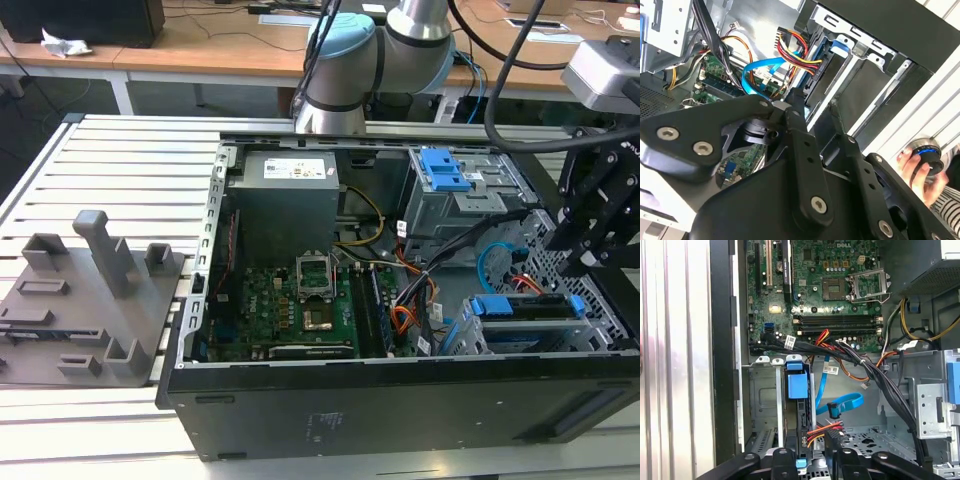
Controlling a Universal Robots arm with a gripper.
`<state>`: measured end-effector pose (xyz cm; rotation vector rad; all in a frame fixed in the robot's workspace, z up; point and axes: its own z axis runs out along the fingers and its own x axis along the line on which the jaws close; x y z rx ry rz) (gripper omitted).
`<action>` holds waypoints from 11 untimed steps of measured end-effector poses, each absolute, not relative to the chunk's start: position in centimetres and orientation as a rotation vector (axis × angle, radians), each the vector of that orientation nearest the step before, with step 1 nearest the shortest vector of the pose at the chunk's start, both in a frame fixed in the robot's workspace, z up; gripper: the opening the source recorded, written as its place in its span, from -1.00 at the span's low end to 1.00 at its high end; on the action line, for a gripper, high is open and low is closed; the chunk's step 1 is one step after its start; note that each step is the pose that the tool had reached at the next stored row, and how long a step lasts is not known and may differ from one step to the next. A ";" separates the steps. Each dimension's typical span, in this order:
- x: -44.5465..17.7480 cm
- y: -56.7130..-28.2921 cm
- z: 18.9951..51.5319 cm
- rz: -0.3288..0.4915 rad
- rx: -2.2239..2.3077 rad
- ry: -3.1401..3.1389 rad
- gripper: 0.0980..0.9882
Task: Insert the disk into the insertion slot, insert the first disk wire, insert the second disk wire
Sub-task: 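Insert the second disk wire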
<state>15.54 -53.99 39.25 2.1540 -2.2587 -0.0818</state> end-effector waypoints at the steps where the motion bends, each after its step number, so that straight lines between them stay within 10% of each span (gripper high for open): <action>1: 15.5 -54.0 39.2 -0.082 2.154 -2.259 -0.41; 11: 15.7 -52.5 39.2 -0.082 2.159 -2.254 -0.41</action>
